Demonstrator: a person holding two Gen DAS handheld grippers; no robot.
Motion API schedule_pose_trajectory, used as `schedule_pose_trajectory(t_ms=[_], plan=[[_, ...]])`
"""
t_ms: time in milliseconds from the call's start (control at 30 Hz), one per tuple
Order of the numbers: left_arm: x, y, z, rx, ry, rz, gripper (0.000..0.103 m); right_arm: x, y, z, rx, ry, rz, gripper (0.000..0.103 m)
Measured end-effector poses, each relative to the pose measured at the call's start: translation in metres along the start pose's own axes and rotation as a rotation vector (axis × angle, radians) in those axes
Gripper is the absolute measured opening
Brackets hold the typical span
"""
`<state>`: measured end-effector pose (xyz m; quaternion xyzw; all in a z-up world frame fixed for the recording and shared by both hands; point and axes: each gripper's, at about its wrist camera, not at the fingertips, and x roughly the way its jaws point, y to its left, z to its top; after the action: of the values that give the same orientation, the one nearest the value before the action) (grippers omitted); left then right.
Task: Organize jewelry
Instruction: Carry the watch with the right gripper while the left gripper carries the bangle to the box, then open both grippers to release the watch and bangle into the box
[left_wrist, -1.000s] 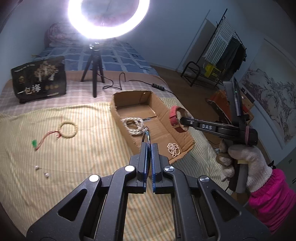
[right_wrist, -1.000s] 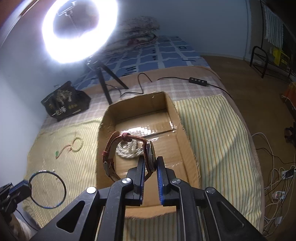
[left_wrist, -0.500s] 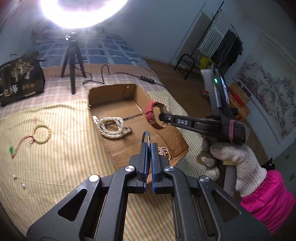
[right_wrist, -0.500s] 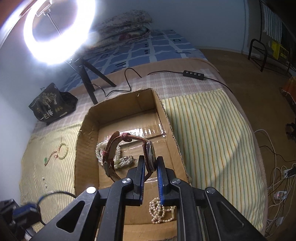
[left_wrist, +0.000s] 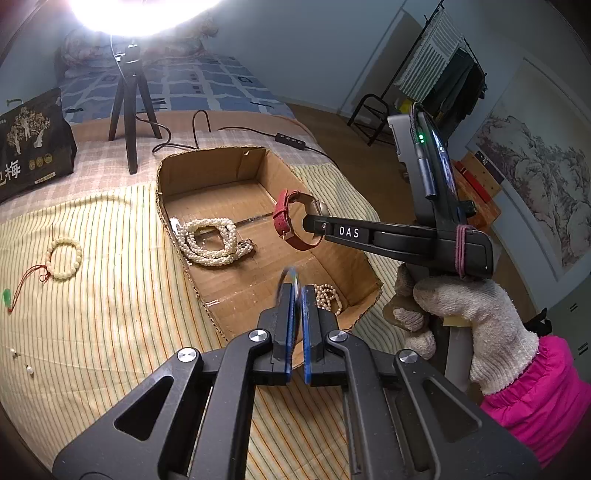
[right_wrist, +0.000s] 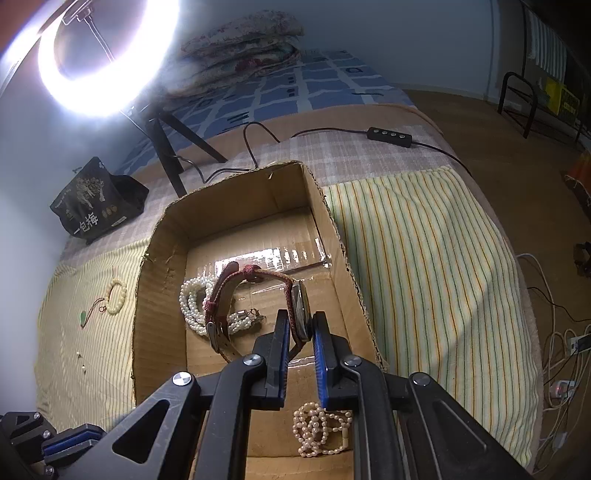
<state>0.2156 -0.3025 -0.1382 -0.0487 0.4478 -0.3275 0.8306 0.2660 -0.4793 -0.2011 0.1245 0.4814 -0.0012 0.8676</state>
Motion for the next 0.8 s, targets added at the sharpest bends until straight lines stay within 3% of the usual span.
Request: schedule_pose_trajectory(t_ms=[100,233,267,333,367,400,800], plan=[[-0.001,-0.001,0.0,0.008,-0.005,0.005,0.001,-0.002,0.0,-0.001,0.004,-0.008,0.0,0.02],[0.0,-0.001,-0.001,0.013,0.004,0.007,0.002,-0.009,0.001,0.0,0.012,-0.035,-0.008,0.047],[0.0,-0.001,-0.002,0.016,0.009,0.011,0.004,-0.01,0.002,0.0,0.013,-0.04,-0.011,0.057],[-0.001,0.001,-0.003,0.014,0.011,0.012,0.018,-0.013,0.003,0.0,0.013,-0.053,-0.022,0.066],[-0.002,0.001,-0.004,0.013,0.007,0.011,0.027,-0.015,0.004,-0.001,0.013,-0.061,-0.027,0.068],[-0.004,0.002,-0.005,0.013,0.003,0.013,0.029,-0.016,0.004,-0.001,0.014,-0.065,-0.029,0.071],[-0.027,0.009,-0.008,0.027,-0.026,0.063,0.03,-0.035,0.022,-0.005,0.01,-0.094,-0.047,0.087]])
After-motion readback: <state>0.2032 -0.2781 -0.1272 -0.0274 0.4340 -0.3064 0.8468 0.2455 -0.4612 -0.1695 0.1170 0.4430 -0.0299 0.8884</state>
